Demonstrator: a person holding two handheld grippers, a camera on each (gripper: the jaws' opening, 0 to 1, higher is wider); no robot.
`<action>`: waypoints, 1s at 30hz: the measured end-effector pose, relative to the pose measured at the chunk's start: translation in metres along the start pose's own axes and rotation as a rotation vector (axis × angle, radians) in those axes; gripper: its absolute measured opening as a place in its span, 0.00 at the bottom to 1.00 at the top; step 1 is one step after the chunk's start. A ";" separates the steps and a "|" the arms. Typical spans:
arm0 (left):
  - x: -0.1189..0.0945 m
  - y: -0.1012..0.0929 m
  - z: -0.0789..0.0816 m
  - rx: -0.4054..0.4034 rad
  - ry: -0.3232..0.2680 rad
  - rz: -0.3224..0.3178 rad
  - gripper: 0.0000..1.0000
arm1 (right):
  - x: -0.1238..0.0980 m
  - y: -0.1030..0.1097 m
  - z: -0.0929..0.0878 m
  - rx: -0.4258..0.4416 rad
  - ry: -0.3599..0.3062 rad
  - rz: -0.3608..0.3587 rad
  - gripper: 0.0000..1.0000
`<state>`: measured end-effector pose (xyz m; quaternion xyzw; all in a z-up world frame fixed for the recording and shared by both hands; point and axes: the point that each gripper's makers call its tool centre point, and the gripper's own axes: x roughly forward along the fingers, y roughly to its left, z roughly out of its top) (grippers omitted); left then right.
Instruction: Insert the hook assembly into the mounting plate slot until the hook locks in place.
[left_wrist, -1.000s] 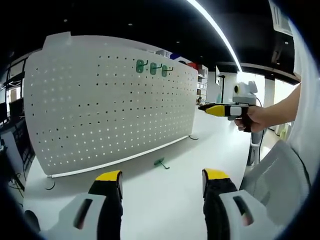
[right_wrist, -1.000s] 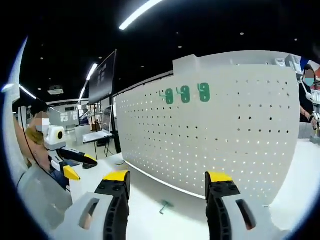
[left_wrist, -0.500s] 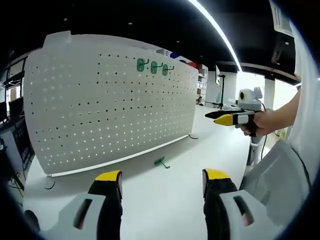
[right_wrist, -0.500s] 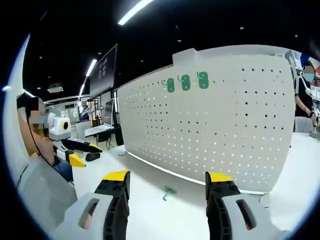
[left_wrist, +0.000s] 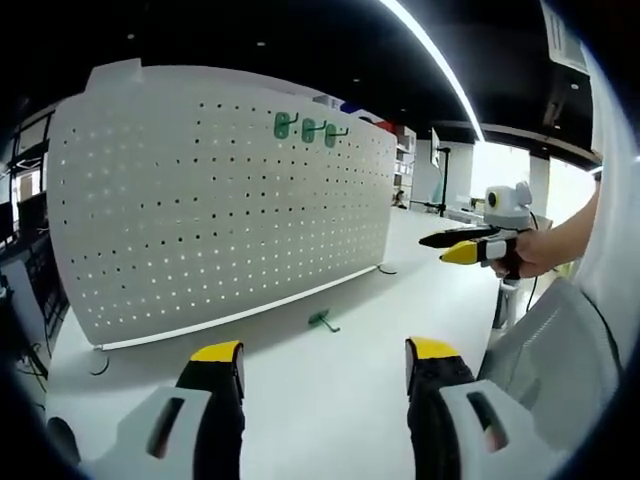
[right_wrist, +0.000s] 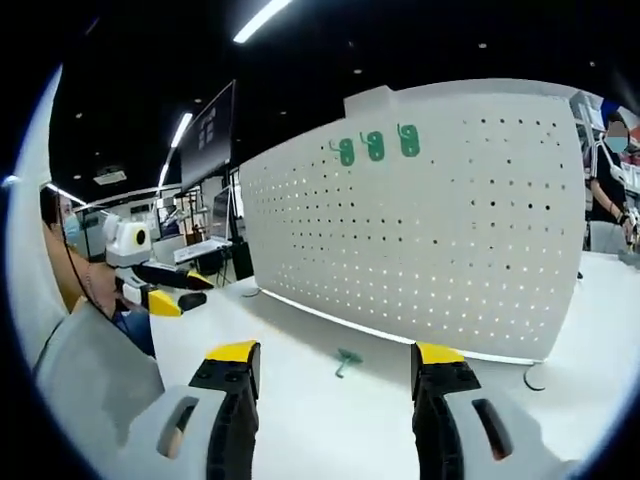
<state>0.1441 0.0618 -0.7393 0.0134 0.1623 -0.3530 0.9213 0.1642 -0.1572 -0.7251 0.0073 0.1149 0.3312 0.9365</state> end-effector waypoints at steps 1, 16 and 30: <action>0.000 0.000 0.000 -0.002 0.000 0.000 0.67 | 0.000 0.001 -0.001 0.001 0.002 0.001 0.59; 0.002 0.000 -0.007 -0.013 0.020 -0.006 0.68 | -0.007 0.003 -0.023 0.005 0.058 0.001 0.59; 0.004 -0.001 -0.010 -0.015 0.031 -0.010 0.68 | -0.010 0.005 -0.034 0.011 0.090 -0.003 0.59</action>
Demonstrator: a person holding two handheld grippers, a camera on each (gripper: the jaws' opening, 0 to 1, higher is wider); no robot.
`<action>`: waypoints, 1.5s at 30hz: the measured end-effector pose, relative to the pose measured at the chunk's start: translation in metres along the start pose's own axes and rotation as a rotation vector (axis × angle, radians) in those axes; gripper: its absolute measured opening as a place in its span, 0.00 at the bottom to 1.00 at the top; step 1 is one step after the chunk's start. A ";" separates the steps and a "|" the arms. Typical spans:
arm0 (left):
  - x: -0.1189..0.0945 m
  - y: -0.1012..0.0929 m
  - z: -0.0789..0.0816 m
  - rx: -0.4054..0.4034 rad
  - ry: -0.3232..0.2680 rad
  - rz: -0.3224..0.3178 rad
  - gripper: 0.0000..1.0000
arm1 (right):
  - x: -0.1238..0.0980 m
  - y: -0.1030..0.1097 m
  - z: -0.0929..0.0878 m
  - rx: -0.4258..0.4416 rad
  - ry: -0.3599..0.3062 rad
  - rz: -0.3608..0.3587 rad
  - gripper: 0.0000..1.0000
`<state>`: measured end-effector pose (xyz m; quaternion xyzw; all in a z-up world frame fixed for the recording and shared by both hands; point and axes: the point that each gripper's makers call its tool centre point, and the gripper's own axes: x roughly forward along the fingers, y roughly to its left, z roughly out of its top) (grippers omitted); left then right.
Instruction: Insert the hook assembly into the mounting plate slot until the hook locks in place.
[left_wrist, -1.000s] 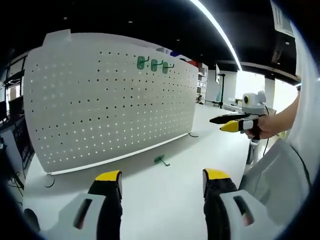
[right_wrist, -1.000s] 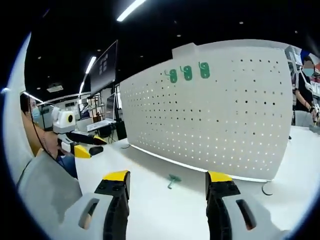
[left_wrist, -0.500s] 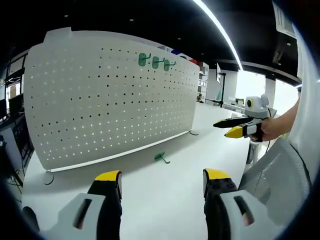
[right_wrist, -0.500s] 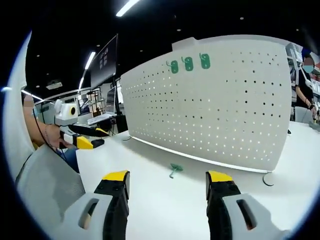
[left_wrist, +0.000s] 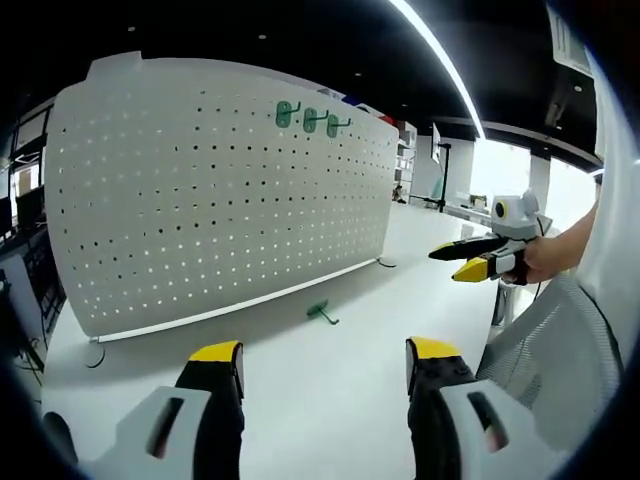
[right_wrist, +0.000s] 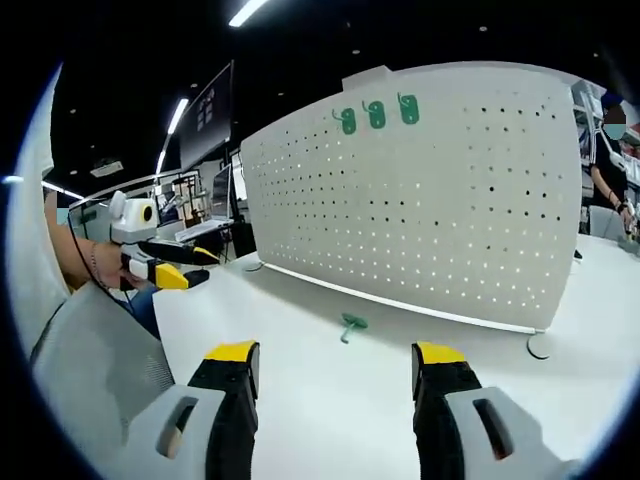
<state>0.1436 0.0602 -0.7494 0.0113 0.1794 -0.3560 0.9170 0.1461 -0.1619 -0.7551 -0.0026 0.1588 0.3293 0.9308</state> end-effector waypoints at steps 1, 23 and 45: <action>0.000 0.000 0.000 0.001 0.001 -0.001 0.67 | 0.000 -0.001 -0.001 0.006 0.001 -0.003 0.59; 0.015 -0.002 0.001 0.066 0.054 -0.064 0.68 | 0.000 -0.003 -0.003 0.015 0.008 -0.013 0.58; 0.056 -0.001 0.003 0.257 0.215 -0.195 0.68 | -0.003 -0.006 -0.002 0.015 0.005 -0.026 0.58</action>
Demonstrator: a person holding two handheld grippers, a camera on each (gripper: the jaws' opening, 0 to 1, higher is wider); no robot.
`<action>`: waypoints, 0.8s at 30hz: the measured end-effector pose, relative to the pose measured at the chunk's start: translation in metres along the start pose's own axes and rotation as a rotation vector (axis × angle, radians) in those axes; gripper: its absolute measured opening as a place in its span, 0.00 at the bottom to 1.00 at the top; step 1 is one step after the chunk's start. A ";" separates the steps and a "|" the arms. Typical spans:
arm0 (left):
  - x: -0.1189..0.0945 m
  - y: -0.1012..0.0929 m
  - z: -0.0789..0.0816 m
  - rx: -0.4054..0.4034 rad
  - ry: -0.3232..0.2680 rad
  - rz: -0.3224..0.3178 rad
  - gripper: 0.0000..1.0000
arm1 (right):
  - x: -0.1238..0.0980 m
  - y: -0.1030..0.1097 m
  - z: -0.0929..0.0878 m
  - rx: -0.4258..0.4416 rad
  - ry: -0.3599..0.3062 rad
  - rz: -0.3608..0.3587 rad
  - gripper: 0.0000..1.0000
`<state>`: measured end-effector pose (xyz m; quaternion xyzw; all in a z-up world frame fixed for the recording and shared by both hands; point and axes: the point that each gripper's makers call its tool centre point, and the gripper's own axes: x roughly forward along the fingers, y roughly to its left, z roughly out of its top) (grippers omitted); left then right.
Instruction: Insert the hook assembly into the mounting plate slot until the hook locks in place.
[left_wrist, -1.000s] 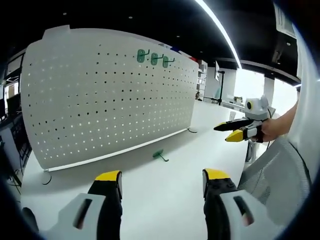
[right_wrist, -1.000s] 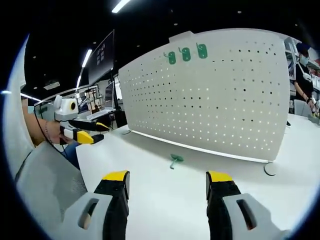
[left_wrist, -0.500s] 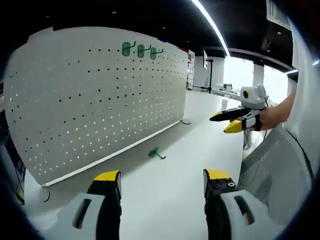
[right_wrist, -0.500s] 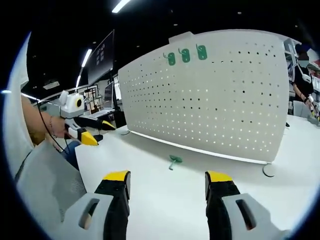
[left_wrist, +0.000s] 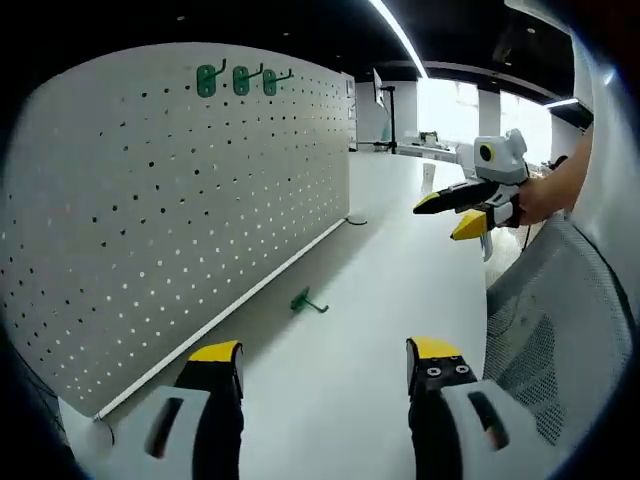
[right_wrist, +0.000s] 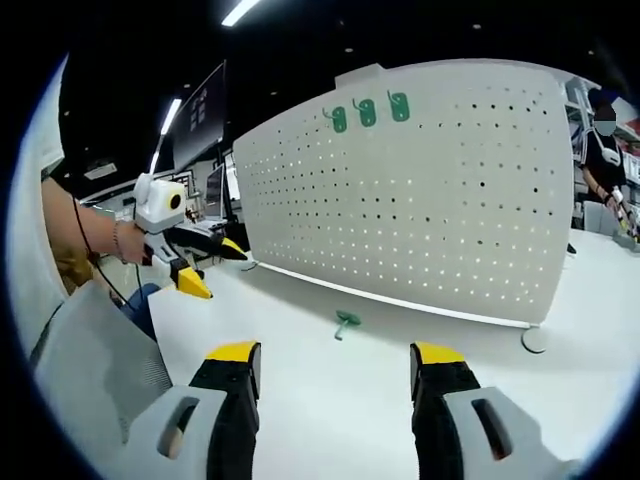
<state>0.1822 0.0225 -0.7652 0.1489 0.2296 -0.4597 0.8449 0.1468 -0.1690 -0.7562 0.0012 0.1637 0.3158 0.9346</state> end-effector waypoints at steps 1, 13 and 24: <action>0.001 0.001 0.001 0.005 0.001 -0.003 0.68 | 0.000 0.000 0.000 0.000 0.000 0.000 0.58; 0.025 0.009 0.009 0.069 0.059 -0.056 0.68 | 0.000 -0.004 -0.001 0.019 0.001 -0.003 0.58; 0.043 0.016 0.007 0.086 0.108 -0.079 0.68 | 0.000 -0.005 0.001 0.018 0.001 0.001 0.58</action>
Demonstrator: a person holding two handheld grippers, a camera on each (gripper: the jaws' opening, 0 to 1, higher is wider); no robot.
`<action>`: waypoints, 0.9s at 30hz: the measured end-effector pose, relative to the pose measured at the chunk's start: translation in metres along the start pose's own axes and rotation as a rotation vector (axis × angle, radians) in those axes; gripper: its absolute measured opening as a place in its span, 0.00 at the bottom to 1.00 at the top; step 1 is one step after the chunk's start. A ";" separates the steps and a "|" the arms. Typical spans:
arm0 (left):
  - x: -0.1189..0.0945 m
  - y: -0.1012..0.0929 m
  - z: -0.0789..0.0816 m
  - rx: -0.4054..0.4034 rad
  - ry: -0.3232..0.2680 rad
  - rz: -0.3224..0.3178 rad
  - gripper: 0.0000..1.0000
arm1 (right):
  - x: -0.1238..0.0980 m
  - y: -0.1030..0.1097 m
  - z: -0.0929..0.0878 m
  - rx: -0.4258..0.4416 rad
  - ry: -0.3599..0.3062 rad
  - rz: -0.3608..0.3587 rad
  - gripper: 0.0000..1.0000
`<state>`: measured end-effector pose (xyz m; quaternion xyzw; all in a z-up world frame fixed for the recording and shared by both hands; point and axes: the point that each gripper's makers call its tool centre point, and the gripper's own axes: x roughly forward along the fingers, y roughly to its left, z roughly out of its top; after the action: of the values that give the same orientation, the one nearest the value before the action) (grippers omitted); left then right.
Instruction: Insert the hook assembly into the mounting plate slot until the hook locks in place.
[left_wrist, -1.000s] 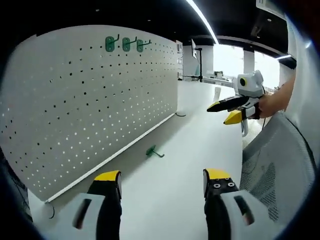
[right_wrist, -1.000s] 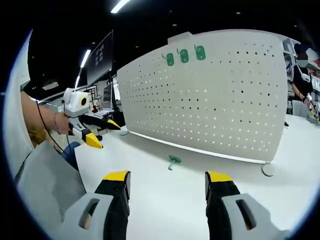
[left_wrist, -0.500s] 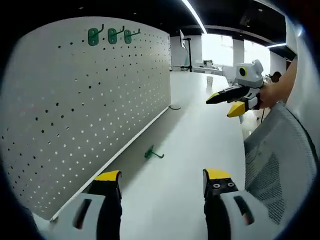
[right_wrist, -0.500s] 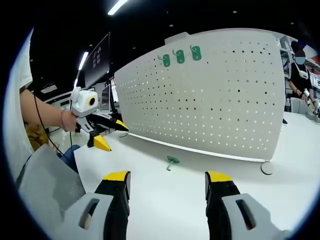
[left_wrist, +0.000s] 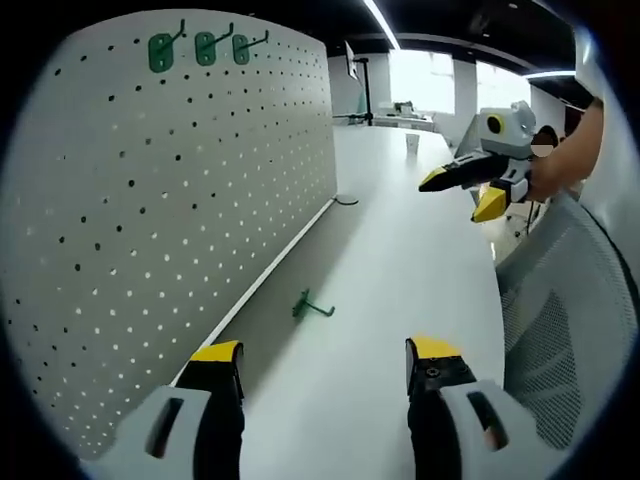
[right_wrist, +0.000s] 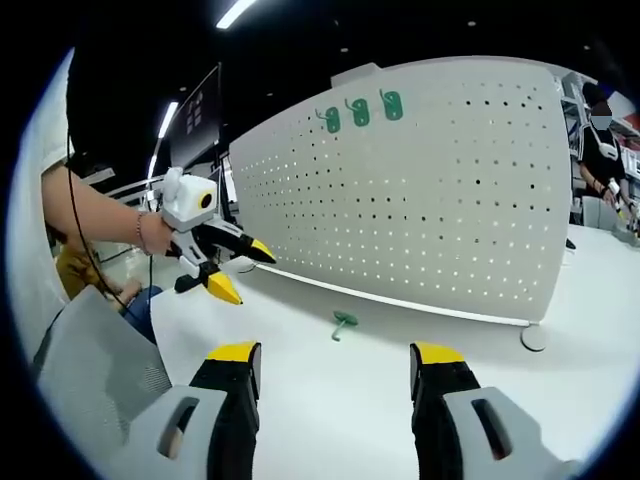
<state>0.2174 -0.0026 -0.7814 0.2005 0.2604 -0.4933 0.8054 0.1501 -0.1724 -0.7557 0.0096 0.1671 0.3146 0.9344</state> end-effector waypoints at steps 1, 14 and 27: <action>0.001 0.001 0.000 0.004 0.005 -0.001 0.67 | 0.000 0.000 0.000 -0.001 0.000 0.000 0.58; 0.020 0.011 -0.004 0.026 0.070 -0.029 0.67 | 0.000 -0.002 -0.003 0.008 0.008 0.001 0.58; 0.045 0.015 0.005 0.060 0.105 -0.066 0.67 | -0.006 -0.003 -0.011 0.021 0.021 -0.008 0.58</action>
<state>0.2485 -0.0298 -0.8041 0.2416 0.2939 -0.5159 0.7675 0.1438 -0.1792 -0.7646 0.0151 0.1804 0.3091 0.9336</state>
